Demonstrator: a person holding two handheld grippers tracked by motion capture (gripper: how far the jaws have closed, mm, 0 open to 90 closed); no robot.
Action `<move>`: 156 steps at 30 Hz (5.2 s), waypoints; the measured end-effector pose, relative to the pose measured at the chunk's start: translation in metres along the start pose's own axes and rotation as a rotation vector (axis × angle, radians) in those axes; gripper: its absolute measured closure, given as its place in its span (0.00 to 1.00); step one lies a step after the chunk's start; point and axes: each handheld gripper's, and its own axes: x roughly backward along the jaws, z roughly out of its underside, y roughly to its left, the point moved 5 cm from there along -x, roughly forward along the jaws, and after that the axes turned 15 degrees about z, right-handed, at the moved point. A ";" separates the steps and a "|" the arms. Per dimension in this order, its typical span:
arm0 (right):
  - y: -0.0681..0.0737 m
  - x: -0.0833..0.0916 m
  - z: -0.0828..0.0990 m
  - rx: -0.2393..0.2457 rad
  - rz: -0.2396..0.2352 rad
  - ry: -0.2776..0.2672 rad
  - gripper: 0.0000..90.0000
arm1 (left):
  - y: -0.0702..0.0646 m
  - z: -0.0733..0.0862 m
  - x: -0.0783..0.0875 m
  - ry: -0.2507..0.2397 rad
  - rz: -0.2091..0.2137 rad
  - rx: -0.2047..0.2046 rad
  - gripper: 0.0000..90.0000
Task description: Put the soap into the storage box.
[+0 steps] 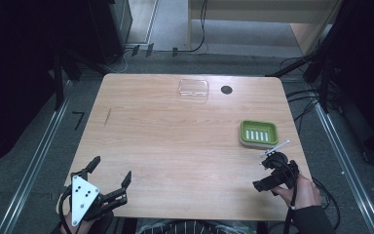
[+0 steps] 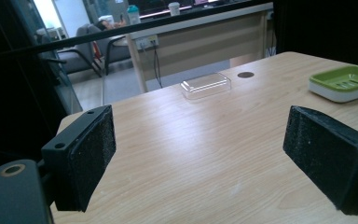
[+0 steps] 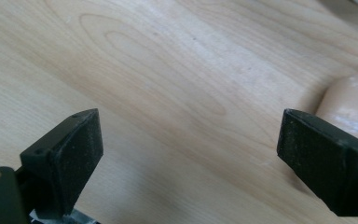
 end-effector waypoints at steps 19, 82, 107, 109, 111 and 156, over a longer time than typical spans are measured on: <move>-0.030 -0.007 0.004 -0.077 0.018 0.016 0.08 | 0.000 0.000 0.000 0.005 0.004 -0.006 0.11; -0.094 -0.074 0.004 -0.186 0.040 0.235 0.34 | -0.001 0.001 0.000 0.016 0.003 -0.013 0.11; -0.091 -0.074 0.004 -0.181 0.039 0.232 0.36 | -0.001 0.001 0.000 0.016 0.005 -0.012 0.11; -0.091 -0.074 0.004 -0.178 0.037 0.234 0.36 | -0.001 0.001 0.000 0.016 0.006 -0.013 0.11; -0.091 -0.074 0.003 -0.175 0.035 0.234 0.36 | -0.001 0.001 0.000 0.014 0.003 -0.010 0.11; -0.084 -0.047 -0.024 0.082 0.051 0.137 0.37 | 0.000 0.001 0.000 0.016 0.002 -0.011 0.11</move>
